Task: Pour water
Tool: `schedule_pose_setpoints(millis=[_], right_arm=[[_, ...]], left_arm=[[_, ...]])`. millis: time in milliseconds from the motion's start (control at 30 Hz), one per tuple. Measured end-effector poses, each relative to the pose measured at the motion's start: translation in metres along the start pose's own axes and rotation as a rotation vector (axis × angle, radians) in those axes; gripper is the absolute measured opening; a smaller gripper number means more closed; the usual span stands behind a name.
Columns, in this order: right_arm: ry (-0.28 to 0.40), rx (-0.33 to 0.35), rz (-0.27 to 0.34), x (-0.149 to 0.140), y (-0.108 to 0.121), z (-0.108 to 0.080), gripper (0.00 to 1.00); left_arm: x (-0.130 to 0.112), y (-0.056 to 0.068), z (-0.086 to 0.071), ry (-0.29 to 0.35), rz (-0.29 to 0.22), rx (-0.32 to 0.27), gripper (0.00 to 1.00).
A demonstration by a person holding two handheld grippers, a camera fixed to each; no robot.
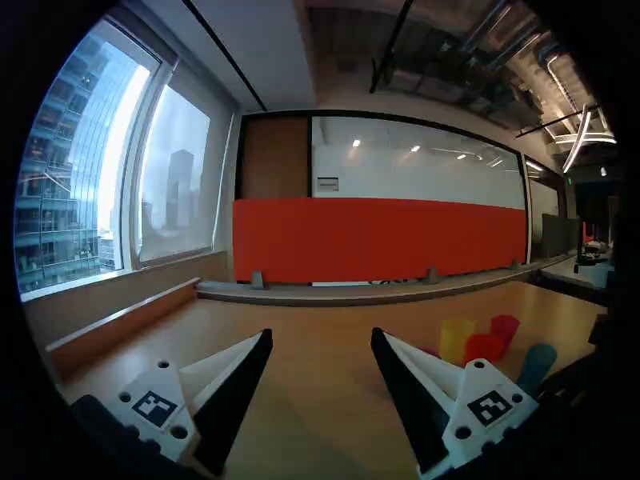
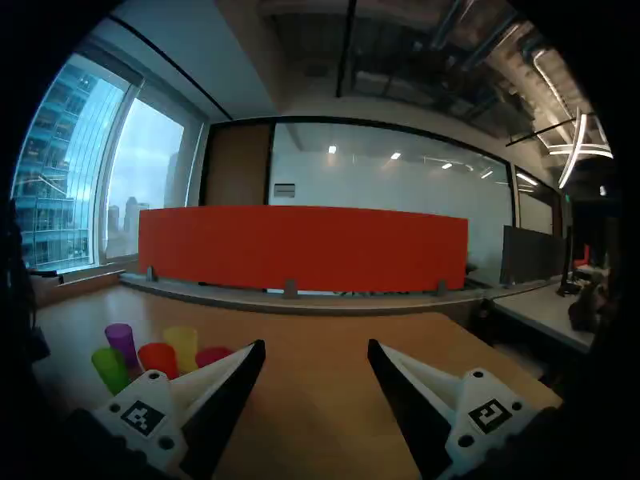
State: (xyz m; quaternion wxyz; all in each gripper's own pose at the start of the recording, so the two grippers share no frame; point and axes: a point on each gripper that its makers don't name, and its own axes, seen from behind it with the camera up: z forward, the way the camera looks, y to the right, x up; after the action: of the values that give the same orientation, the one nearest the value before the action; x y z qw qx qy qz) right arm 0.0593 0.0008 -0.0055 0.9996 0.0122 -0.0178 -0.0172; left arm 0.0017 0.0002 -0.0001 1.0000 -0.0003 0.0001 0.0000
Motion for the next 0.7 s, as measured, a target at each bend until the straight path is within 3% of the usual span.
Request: schedule_pose_setpoints(millis=[300,700], right_arm=[[-0.004,0.034,0.010,0.055,-0.003,-0.001,0.99],[0.002,0.057,0.010,0.119,-0.002,0.000,0.99]], left_arm=[[0.062,0.005,0.001,0.018,-0.001,-0.026,0.91],[0.137,0.018,0.008,0.048,0.052,-0.091,0.91]])
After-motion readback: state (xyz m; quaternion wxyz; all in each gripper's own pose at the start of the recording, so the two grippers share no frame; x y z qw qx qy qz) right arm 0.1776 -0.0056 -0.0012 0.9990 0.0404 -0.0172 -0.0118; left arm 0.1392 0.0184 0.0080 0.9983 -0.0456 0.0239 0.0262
